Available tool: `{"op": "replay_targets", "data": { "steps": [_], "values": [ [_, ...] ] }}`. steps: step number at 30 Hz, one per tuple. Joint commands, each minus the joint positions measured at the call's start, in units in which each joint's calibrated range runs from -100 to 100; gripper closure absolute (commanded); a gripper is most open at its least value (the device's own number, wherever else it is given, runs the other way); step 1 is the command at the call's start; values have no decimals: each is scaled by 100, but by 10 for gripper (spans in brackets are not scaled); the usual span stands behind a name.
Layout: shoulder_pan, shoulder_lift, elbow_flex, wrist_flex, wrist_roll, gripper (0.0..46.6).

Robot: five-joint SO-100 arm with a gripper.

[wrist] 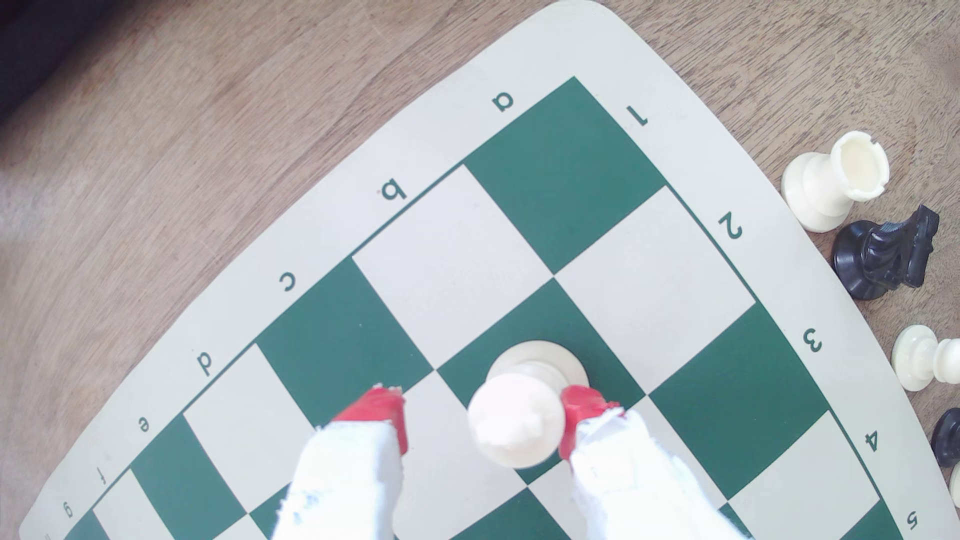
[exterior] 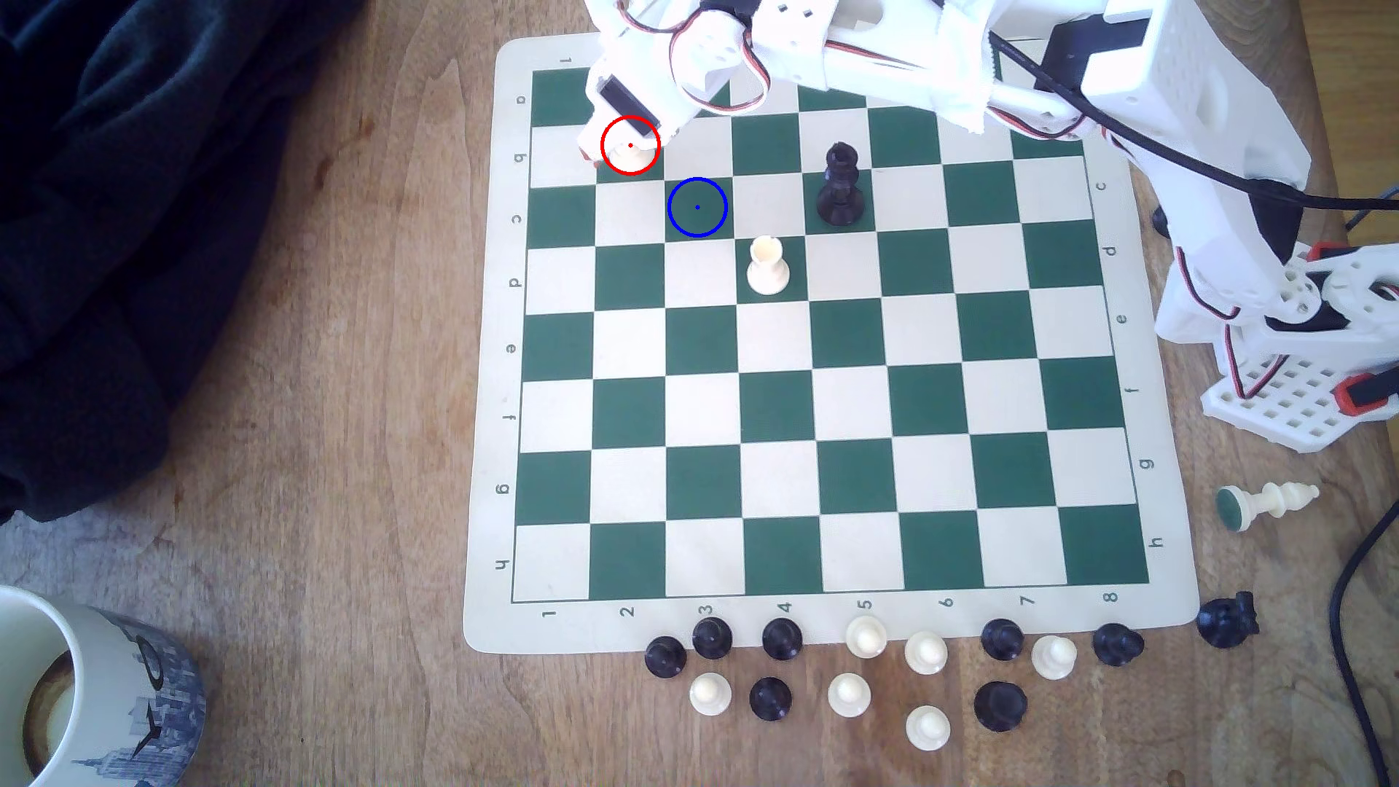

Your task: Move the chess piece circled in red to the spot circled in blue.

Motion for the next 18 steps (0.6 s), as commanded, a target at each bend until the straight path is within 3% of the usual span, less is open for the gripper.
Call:
{"op": "replay_targets", "data": {
  "steps": [1,7,18],
  "values": [
    [-2,-225,-503,-12,15,328],
    [-10,-225,-503,-12,15,403],
    [-10,-480,-512,13,44,412]
  ]
}}
